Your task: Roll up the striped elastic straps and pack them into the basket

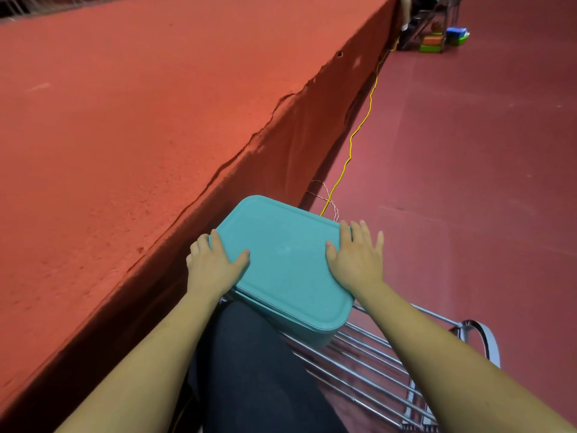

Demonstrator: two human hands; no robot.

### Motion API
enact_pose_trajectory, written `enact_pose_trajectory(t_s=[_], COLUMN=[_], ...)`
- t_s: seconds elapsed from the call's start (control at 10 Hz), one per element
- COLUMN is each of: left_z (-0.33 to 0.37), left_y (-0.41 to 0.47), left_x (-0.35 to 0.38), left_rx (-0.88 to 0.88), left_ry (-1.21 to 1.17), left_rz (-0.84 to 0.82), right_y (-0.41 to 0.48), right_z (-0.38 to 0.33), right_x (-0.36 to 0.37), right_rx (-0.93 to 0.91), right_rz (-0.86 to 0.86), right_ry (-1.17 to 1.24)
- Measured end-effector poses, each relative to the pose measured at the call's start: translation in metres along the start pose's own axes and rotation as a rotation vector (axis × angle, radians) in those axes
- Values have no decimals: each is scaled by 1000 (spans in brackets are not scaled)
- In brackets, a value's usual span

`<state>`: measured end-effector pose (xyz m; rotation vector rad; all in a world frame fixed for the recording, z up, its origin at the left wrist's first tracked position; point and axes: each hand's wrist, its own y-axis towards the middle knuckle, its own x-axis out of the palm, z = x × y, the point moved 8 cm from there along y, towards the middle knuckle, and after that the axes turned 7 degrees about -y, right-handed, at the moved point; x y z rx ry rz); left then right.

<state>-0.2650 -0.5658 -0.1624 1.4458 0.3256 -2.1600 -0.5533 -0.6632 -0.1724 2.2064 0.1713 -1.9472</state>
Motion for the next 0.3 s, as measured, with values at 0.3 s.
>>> enact_pose_trajectory(t_s=[0.3], left_z=[28], left_y=[3], left_x=[-70], left_rx=[178], left_ry=[-103], left_rz=[5], right_y=[11], right_z=[-33], right_x=[-52], right_rx=[-49], right_rz=[-35], right_ry=[108])
